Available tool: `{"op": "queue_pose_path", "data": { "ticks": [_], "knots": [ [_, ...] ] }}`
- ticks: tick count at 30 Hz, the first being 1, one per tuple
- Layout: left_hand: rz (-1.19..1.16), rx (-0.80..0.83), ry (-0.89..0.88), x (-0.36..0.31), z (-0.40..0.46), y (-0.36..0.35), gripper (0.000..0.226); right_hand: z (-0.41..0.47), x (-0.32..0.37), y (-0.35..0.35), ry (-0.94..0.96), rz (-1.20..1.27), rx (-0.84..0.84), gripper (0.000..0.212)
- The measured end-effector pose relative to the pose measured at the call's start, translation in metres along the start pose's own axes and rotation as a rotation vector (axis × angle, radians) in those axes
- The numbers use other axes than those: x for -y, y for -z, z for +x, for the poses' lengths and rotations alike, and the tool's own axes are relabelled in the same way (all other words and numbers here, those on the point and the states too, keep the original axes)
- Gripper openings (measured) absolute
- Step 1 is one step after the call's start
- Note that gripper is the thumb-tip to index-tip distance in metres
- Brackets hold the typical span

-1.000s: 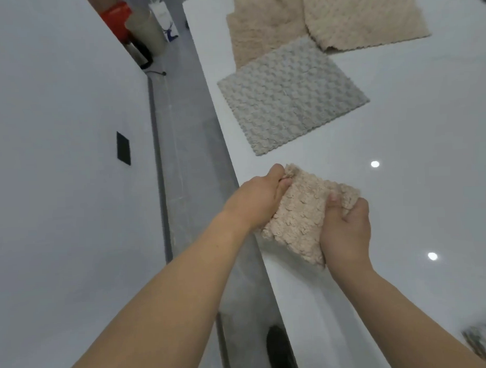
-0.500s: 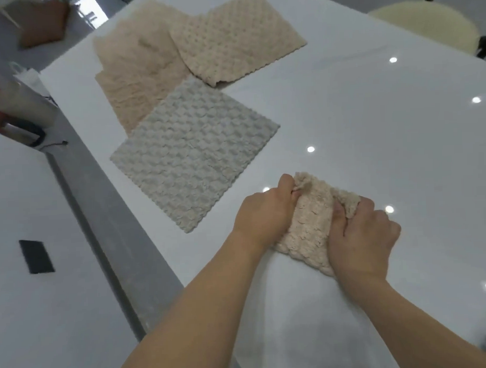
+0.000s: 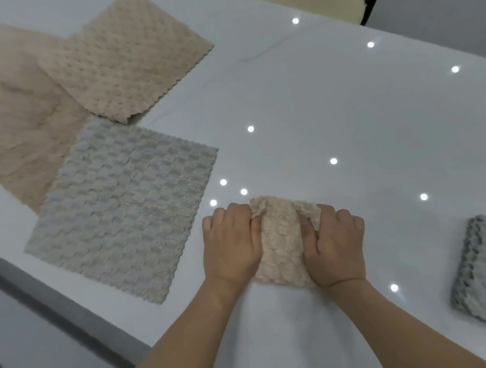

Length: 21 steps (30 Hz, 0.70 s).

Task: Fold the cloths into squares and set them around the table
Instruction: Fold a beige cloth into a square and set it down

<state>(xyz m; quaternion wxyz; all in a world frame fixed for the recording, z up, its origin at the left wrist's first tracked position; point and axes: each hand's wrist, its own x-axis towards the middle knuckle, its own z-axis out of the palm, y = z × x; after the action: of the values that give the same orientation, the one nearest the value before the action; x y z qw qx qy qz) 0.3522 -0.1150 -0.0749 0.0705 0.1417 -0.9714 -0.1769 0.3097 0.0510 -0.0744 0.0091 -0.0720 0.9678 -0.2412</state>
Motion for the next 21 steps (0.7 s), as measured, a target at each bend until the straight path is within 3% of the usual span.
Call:
{"op": "queue_pose_path", "data": {
  "ticks": [11,21],
  "knots": [
    [-0.067,0.086,-0.010,0.0035,0.0031,0.0020,0.024,-0.0007,0.0050,-0.0006,-0.004,-0.034,-0.056,0.043],
    [-0.091,0.068,-0.074,0.0056,0.0023,0.0020,0.019,-0.0025,0.0026,-0.0074,-0.002,-0.117,-0.127,0.051]
  ]
}}
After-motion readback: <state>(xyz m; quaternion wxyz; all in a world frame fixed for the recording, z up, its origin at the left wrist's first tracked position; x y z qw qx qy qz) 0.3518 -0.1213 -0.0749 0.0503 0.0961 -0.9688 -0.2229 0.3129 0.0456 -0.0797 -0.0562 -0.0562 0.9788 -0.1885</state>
